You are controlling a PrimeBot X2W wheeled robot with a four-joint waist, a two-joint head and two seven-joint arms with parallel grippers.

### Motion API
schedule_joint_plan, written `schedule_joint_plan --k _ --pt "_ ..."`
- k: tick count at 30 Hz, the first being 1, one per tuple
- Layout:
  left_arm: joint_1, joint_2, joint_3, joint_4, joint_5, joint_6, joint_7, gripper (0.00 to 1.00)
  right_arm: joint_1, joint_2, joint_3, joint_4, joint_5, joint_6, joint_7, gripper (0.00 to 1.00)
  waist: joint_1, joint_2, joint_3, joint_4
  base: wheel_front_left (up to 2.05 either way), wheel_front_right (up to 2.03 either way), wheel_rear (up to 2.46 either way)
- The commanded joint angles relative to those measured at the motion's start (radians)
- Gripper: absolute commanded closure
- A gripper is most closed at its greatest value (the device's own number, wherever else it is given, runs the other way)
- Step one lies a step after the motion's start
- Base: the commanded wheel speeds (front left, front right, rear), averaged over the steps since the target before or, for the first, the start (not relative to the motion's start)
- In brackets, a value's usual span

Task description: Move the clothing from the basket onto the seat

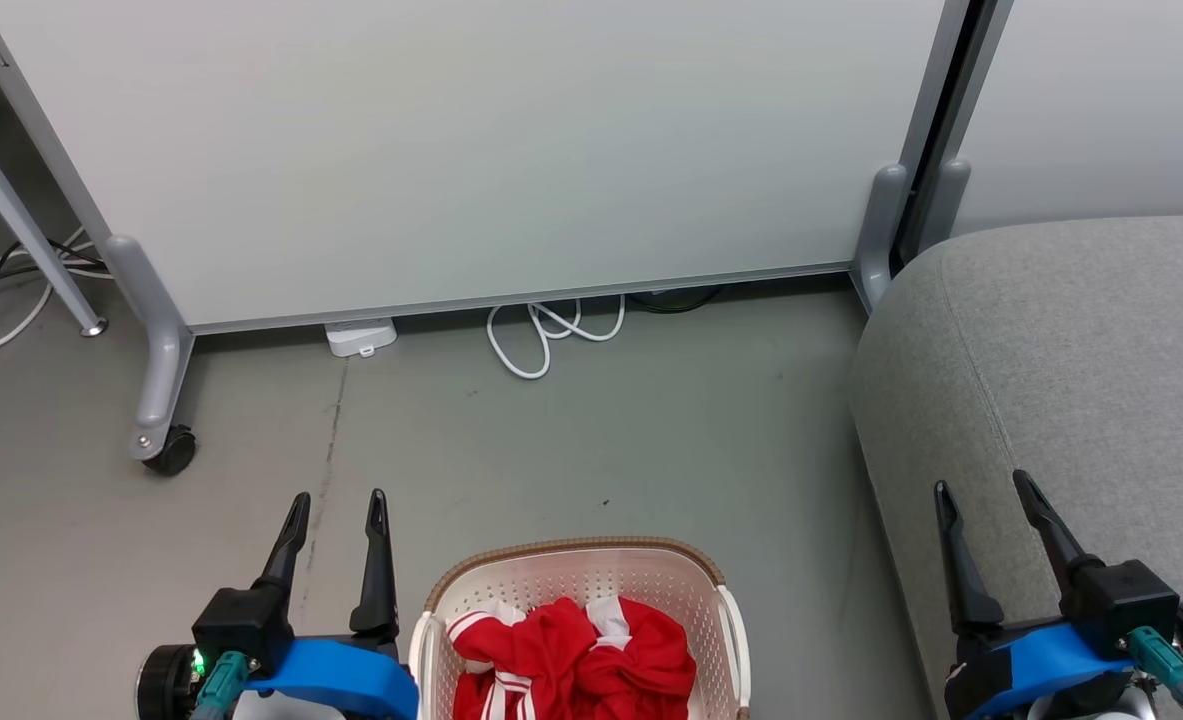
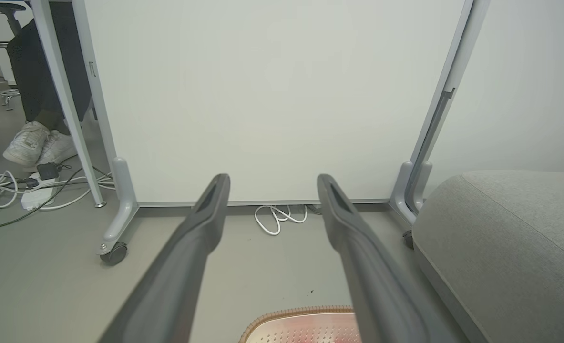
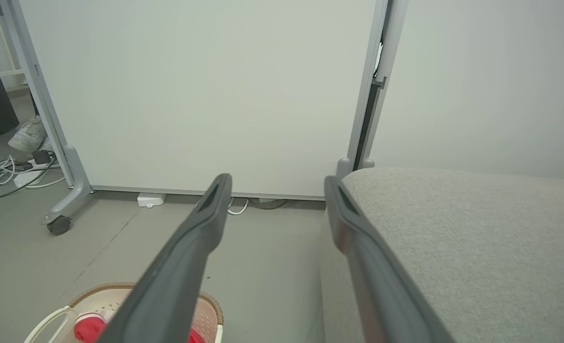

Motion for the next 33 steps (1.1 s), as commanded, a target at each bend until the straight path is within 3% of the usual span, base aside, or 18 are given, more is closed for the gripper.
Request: schedule_joint_plan --k 1,10,16,33 --pt "-0.007 0.001 0.003 0.001 0.01 -0.002 -0.005 0.0 -0.001 -0.006 -0.001 0.002 0.0 0.002 -0.008 0.0 0.0 0.0 0.0 -0.001 0.0 0.0 0.0" --pt "-0.007 -0.001 0.0 0.012 0.021 -0.005 -0.005 0.0 -0.008 -0.005 0.01 -0.005 0.006 0.002 -0.007 0.0 0.0 0.0 0.016 -0.011 0.0 0.0 0.0" --pt "-0.02 0.002 -0.005 0.089 0.02 -0.006 -0.005 0.0 -0.033 -0.005 0.051 -0.017 0.01 0.002 -0.008 0.0 0.0 0.0 0.059 -0.066 0.0 0.0 0.0" --pt "-0.245 0.034 -0.046 0.427 0.05 -0.019 0.015 0.0 -0.156 -0.004 0.125 -0.086 0.049 0.001 -0.027 0.0 0.0 0.0 0.393 -0.232 0.0 0.0 0.0"
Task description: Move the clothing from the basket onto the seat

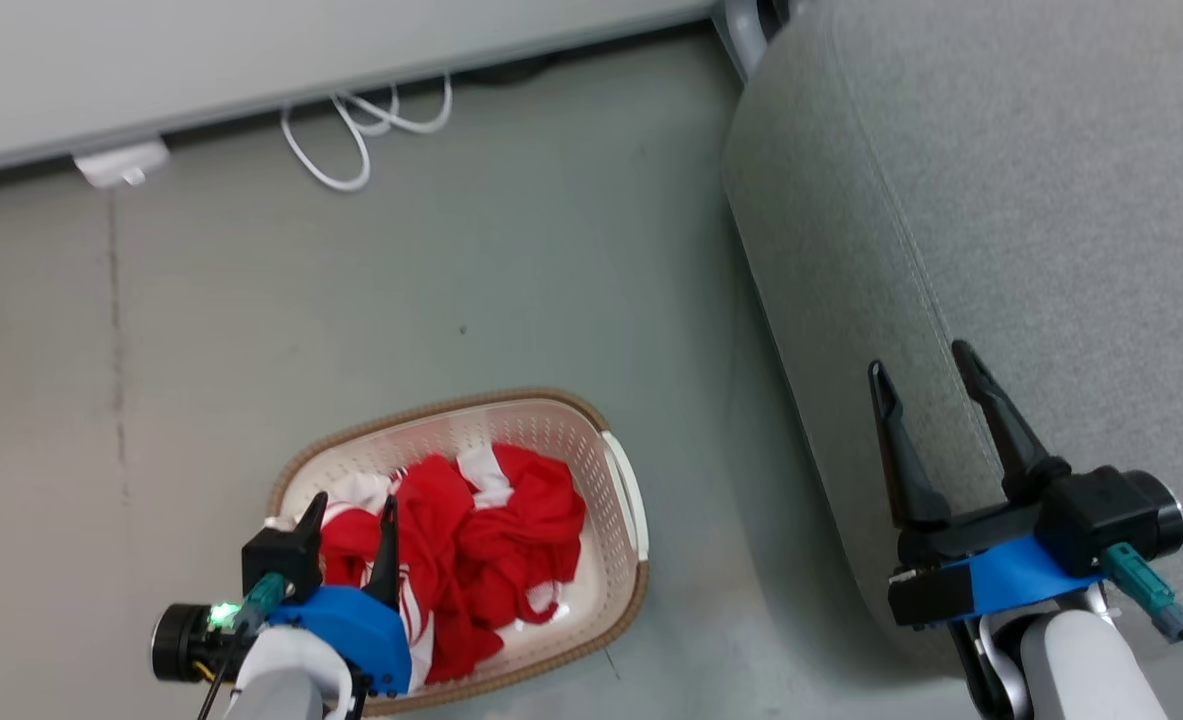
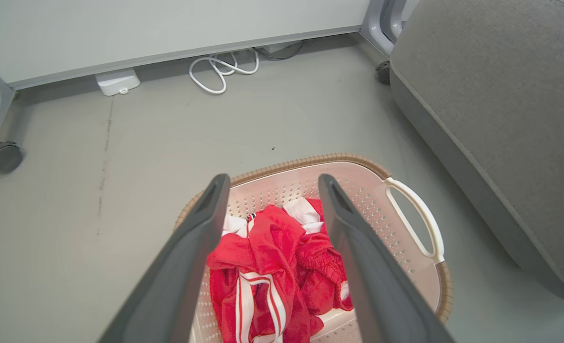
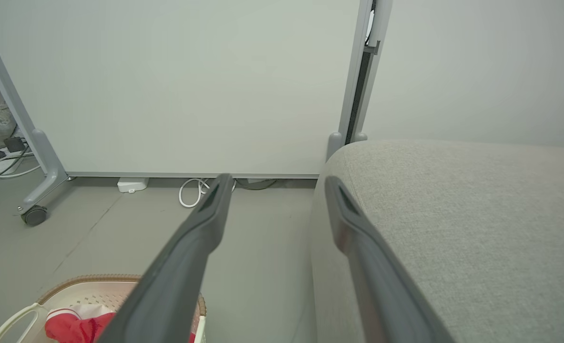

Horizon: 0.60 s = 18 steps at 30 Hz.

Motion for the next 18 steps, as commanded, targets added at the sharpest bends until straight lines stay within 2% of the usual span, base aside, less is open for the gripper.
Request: schedule_joint_plan --k 1,12,18 --pt "-0.053 0.009 -0.007 0.032 0.012 -0.001 0.008 0.0 -0.028 -0.002 -0.003 -0.011 0.012 0.0 -0.009 0.0 -0.0003 0.0 0.116 -0.051 0.0 0.0 0.0" --pt "-0.241 0.031 -0.052 0.254 0.052 0.038 0.123 0.0 -0.105 -0.002 0.029 -0.028 0.064 0.0 -0.022 0.0 -0.0003 0.0 0.316 -0.105 0.0 0.0 0.0" --pt "-0.289 0.032 -0.035 0.331 0.03 0.074 0.158 0.0 -0.116 -0.002 0.045 -0.047 0.081 0.0 -0.022 0.0 -0.0003 0.0 0.36 -0.123 0.0 0.0 0.0"
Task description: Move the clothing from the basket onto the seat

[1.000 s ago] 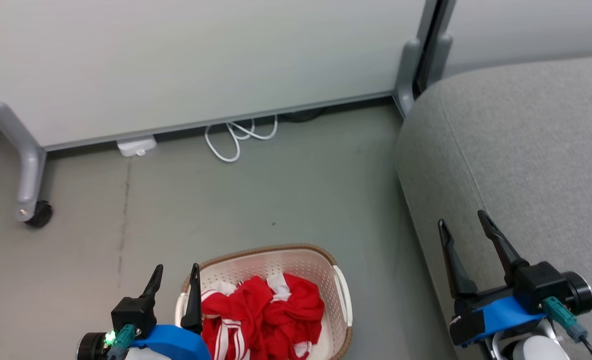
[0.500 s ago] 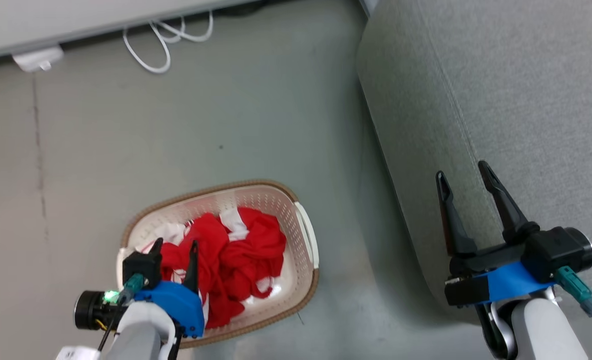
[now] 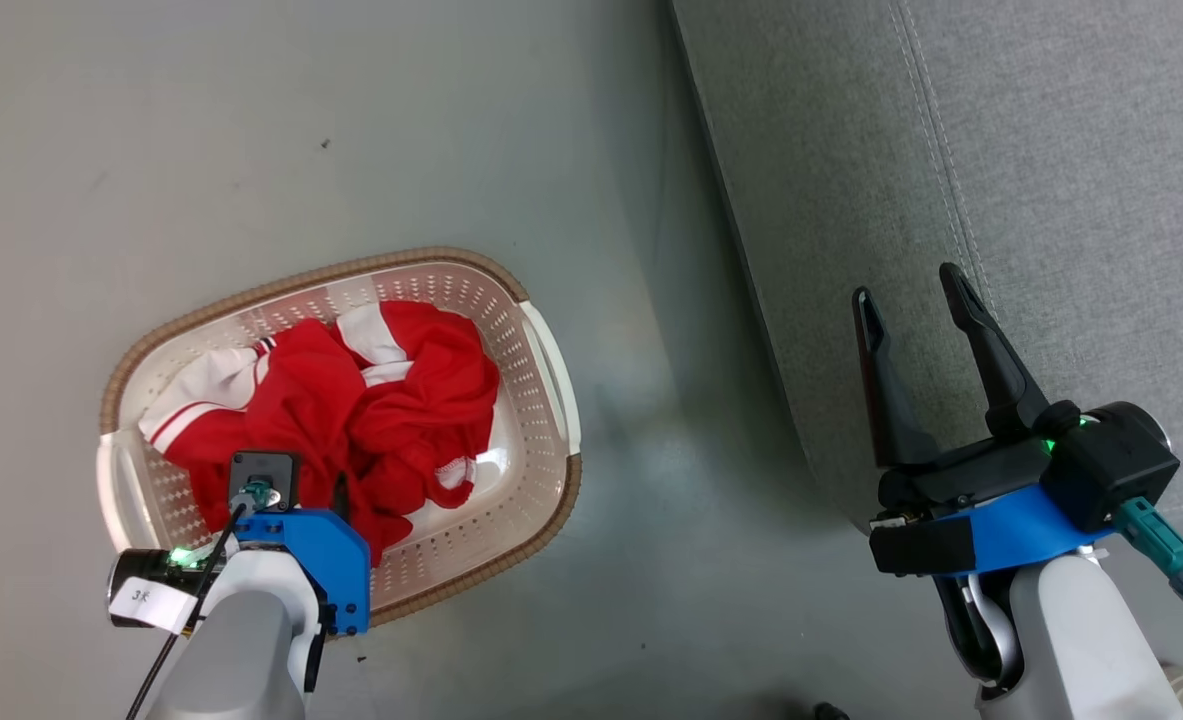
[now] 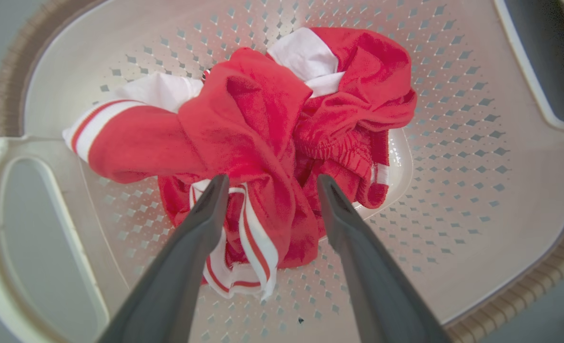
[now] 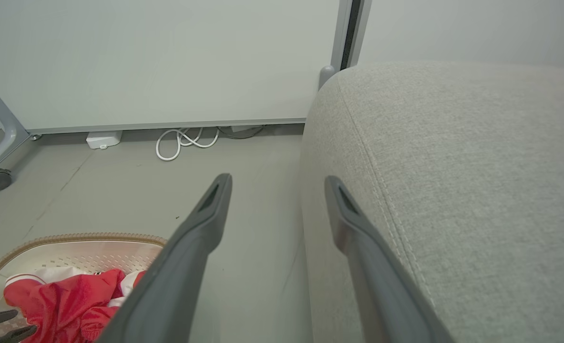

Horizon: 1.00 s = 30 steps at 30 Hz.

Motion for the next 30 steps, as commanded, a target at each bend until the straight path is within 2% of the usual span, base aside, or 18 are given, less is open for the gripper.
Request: schedule_joint_plan --k 1,14,21,23,24,25,30 --pt "-0.034 0.005 0.009 0.02 -0.013 0.019 0.008 0.0 -0.018 -0.002 0.007 -0.011 0.007 0.0 -0.005 0.0 -0.0003 0.0001 0.027 -0.018 0.0 0.0 0.0" --pt "-0.132 0.007 0.017 0.116 -0.03 0.096 0.042 0.0 -0.033 -0.002 0.03 -0.045 0.023 0.0 -0.004 0.0 -0.0003 0.0001 0.112 -0.023 0.0 0.0 0.0" --pt "-0.176 0.01 0.021 0.153 -0.051 0.094 0.065 0.0 -0.041 -0.002 0.05 -0.053 0.034 0.0 -0.005 0.0 -0.0003 0.0001 0.151 -0.032 0.0 0.0 0.0" --pt "-0.185 0.011 0.02 0.161 -0.055 0.091 0.074 0.62 -0.044 -0.002 0.053 -0.054 0.034 0.0 -0.005 0.0 -0.0003 0.0001 0.155 -0.034 0.0 0.0 0.0" --pt "-0.188 0.012 0.019 0.165 -0.057 0.09 0.076 0.87 -0.046 -0.002 0.054 -0.054 0.036 0.0 -0.005 0.0 -0.0003 0.0001 0.157 -0.034 0.0 0.0 0.0" --pt "-0.191 0.013 0.018 0.167 -0.058 0.088 0.075 1.0 -0.047 -0.002 0.056 -0.054 0.037 0.0 -0.005 0.0 -0.0003 0.0001 0.158 -0.034 0.0 0.0 0.0" --pt "-0.207 0.059 0.021 0.185 -0.075 0.03 0.051 1.0 -0.059 -0.002 0.062 -0.049 0.046 0.0 -0.005 0.0 -0.0003 0.0001 0.163 -0.039 0.0 0.0 0.0"
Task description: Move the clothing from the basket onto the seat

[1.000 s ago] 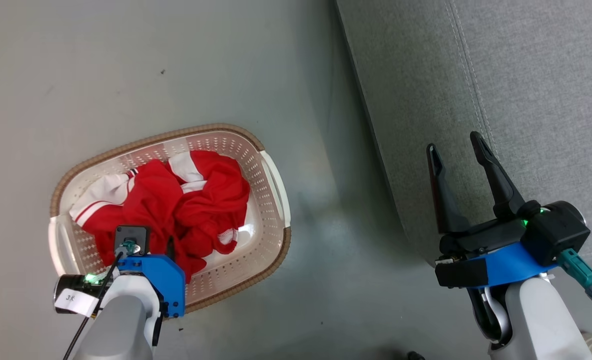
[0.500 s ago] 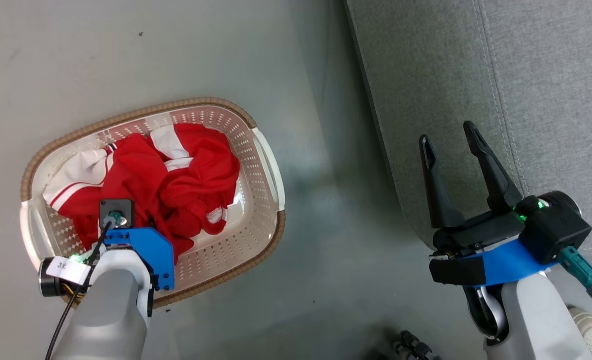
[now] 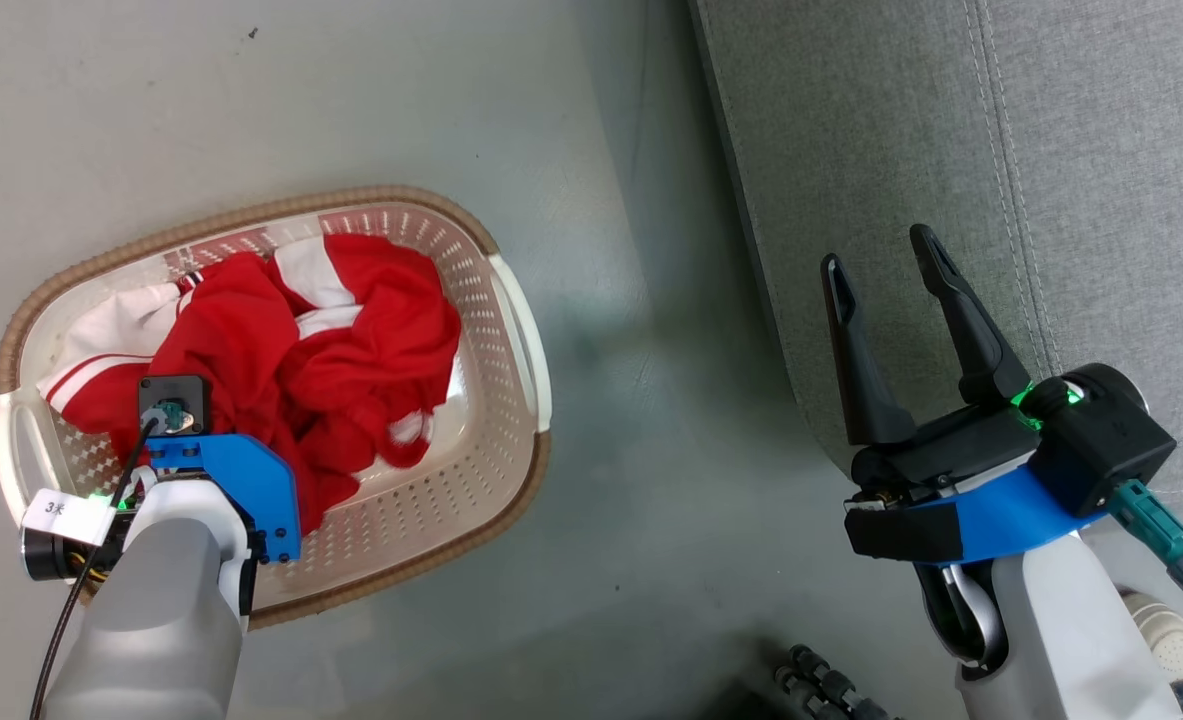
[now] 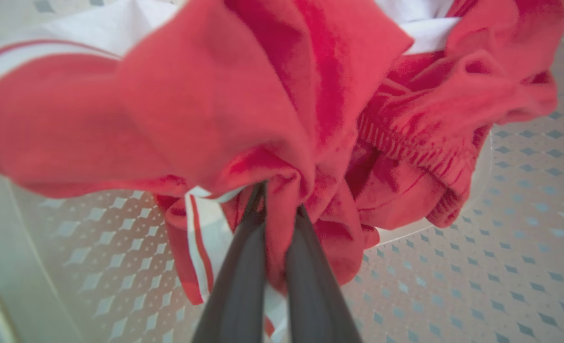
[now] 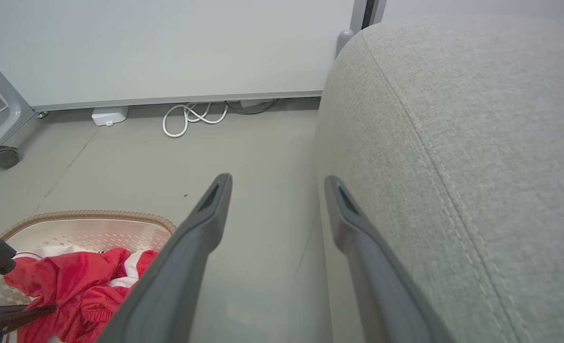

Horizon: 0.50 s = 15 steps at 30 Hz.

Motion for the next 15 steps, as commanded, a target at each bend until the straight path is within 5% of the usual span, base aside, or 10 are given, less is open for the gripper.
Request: schedule_joint_plan --k 1,15 --pt "-0.019 0.005 0.001 0.006 -0.003 -0.006 -0.008 1.0 -0.018 -0.002 0.001 0.0 0.006 0.0 -0.004 0.0 0.0 0.0 -0.002 0.0 0.0 0.0 0.0" --pt "-0.023 0.008 -0.009 0.032 -0.036 -0.067 -0.043 1.0 -0.031 -0.002 0.004 0.011 -0.015 0.0 -0.004 0.0 0.0 0.0 -0.041 0.034 0.0 0.0 0.0"
